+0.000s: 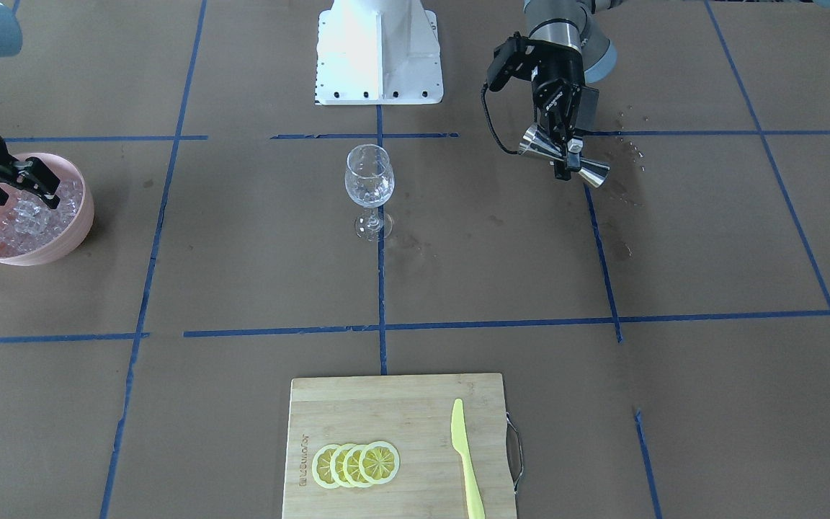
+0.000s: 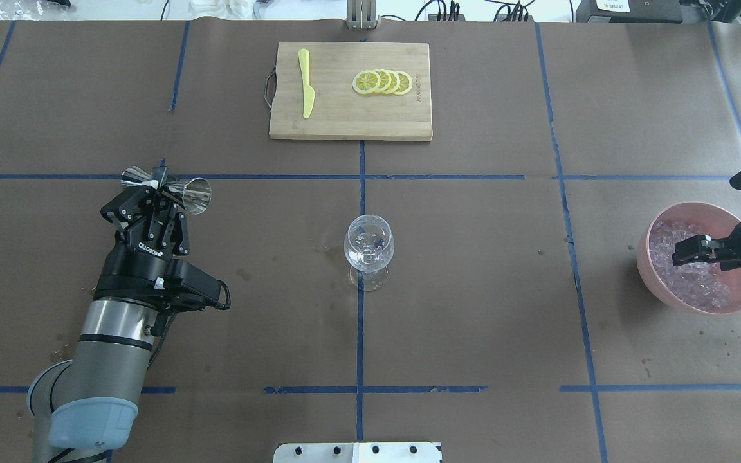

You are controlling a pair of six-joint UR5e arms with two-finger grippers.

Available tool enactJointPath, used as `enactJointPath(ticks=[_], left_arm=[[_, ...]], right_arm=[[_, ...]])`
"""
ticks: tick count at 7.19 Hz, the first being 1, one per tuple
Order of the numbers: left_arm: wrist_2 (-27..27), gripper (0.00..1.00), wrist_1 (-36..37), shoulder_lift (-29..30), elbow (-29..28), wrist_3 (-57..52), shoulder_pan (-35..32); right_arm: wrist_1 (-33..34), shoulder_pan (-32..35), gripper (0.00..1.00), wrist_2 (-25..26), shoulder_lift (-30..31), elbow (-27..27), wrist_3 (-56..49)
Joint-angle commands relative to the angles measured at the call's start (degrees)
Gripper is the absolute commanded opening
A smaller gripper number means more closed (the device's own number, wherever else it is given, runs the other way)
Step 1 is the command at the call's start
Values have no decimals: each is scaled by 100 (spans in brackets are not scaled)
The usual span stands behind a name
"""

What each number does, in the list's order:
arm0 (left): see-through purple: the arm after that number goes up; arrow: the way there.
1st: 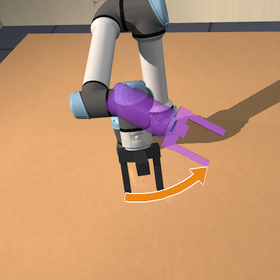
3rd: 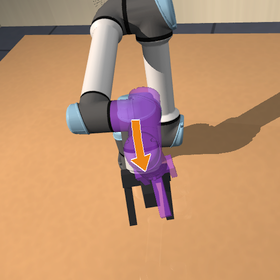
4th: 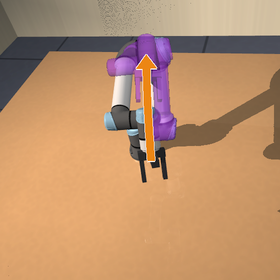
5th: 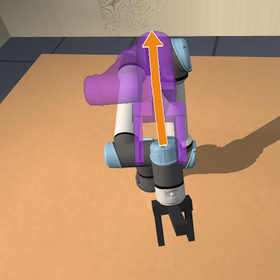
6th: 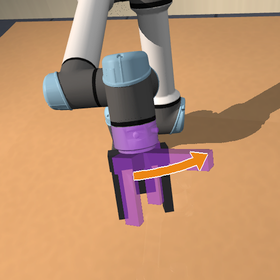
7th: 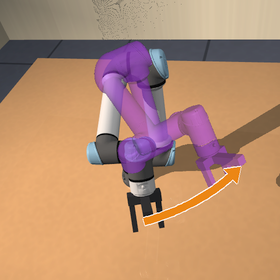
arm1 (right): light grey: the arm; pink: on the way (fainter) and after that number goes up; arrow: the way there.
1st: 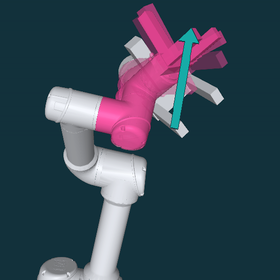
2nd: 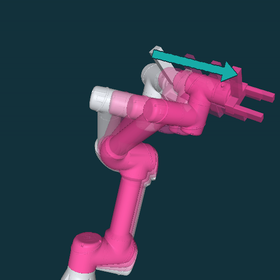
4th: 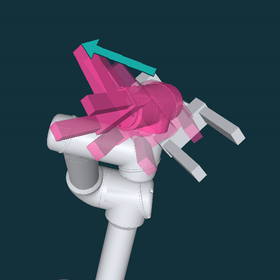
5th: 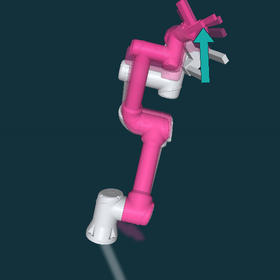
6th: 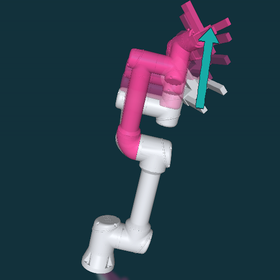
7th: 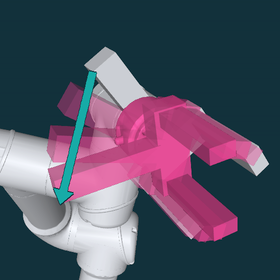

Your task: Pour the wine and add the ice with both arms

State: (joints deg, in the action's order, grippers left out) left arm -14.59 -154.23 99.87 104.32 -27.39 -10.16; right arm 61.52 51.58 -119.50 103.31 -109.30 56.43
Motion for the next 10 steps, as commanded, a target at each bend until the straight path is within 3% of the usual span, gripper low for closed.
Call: enactJointPath(ticks=[1,5,7,10], left_arm=[[0,0,-344,-292,-8,-3,-21],[0,0,-441,-345,-17,-3,-29],[-9,0,-503,-389,-26,-3,-21],[0,0,-679,-477,-26,6,-29]], right_arm=[[1,-8,66,-3,-4,40,-9],[1,10,63,6,5,49,-62],[10,10,56,6,14,58,-62],[1,45,25,6,14,40,-70]])
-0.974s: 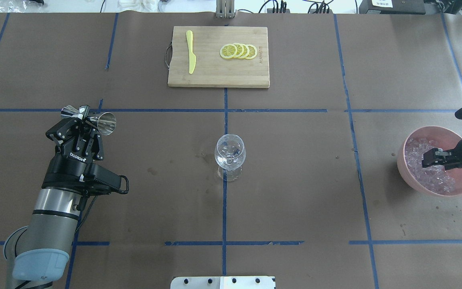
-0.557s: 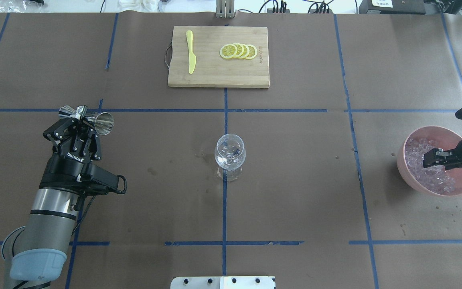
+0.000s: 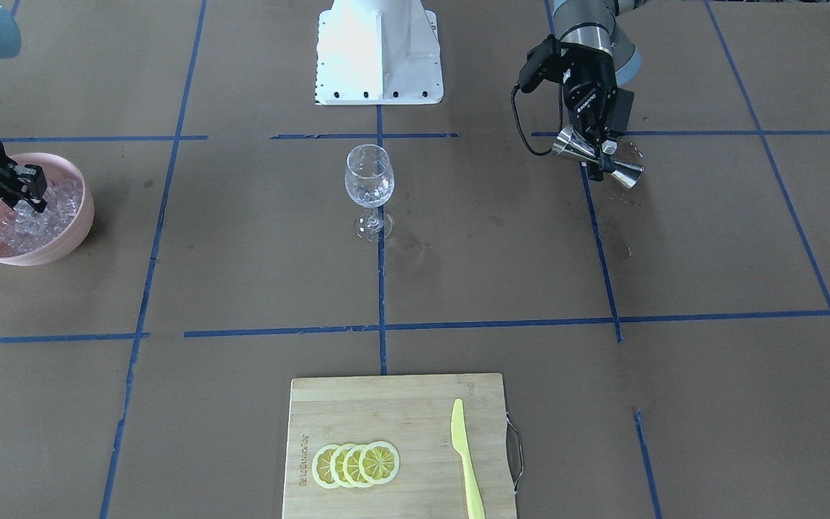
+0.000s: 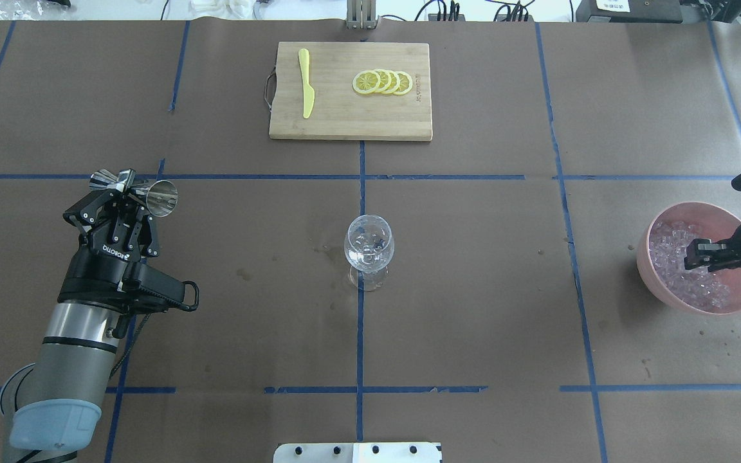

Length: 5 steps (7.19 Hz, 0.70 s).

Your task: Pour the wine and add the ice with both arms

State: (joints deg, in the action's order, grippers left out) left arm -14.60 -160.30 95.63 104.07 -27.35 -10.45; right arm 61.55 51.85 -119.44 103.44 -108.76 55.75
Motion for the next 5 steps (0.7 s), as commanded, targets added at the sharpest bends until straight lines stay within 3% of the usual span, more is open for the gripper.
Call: enactJointPath(ticks=[1,2,5], left_arm=[[1,0,-80,-70,0,1,-1],[1,0,-80,-88,-35,10,-1],[-17,0,-511,-519,-106,421,8]], right_arm=[[-3,35,13,0,1,-22,-3],[-3,105,0,0,1,-57,-21],[-3,377,0,0,1,-137,-38]])
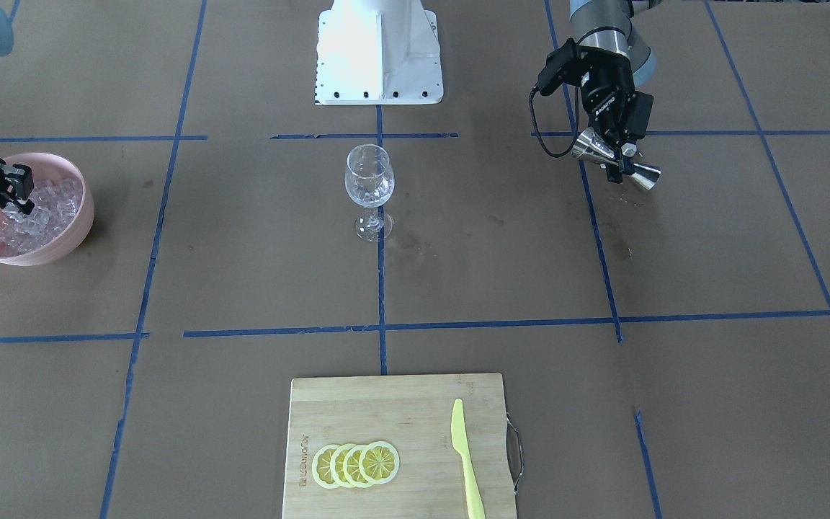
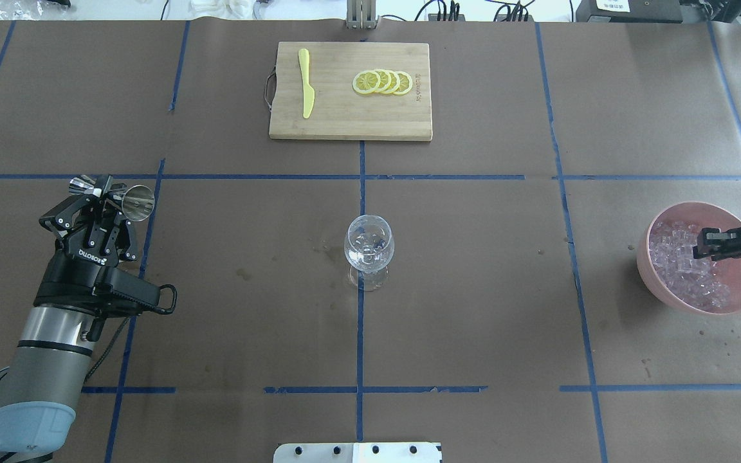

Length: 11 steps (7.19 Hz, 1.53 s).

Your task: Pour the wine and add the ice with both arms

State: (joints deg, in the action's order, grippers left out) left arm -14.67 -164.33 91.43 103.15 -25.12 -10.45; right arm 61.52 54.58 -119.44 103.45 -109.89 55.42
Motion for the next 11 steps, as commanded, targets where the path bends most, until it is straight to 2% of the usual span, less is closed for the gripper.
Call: enactJointPath(ticks=[1,3,7,11], left_arm=[[-105,0,-108,-108,-67,1149,16],[-351,0,-108,-222,-451,2892,43],[-844,0,-108,-231,-664,5476,61],[-844,0,-108,-248,-1103,7001,69]], right_arm=[[0,140,0,0,0,-128,-5],[9,246,0,-35,0,-348,-5],[0,430,0,-88,-88,-787,39],[-35,475,0,-482,-386,-1305,336]])
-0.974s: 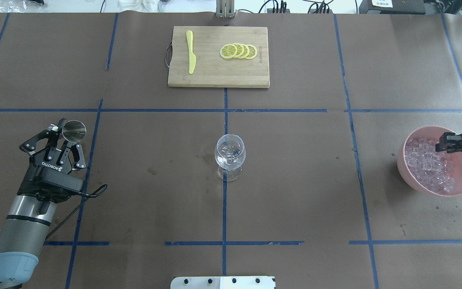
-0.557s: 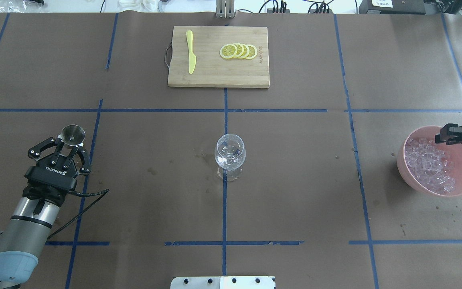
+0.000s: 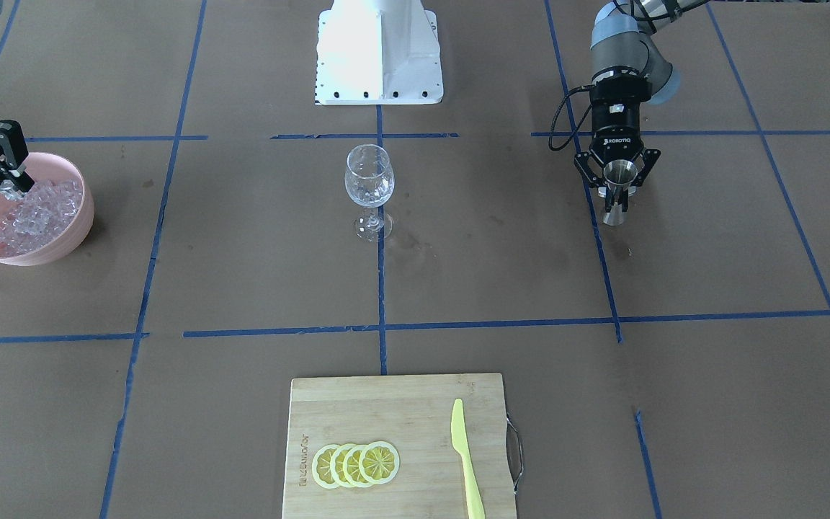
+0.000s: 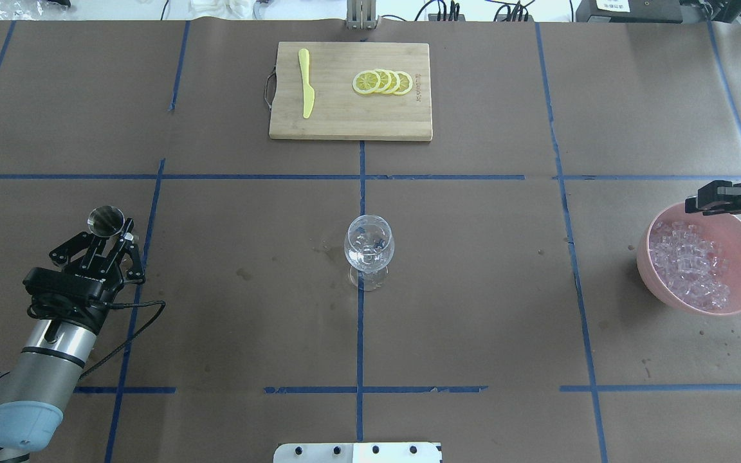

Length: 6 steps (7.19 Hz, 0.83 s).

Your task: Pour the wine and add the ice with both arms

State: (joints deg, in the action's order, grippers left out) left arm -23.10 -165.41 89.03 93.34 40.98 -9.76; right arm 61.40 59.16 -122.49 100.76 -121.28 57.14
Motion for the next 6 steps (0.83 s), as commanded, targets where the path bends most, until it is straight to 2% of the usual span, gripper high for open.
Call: enactJointPath(ticks=[1,2,4,6], left_arm=[[-1,0,17,0,-150,1089,1],[-10,0,9,0,-158,1339,1],[-395,0,18,0,-185,2215,1],[-458,0,53,0,-360,2432,1]], right_arm=[[-23,17,0,-249,-318,-246,566],[-23,17,0,-241,-381,-255,701],[-23,17,0,-249,-513,-273,711],[-32,17,0,-302,-609,-273,711]])
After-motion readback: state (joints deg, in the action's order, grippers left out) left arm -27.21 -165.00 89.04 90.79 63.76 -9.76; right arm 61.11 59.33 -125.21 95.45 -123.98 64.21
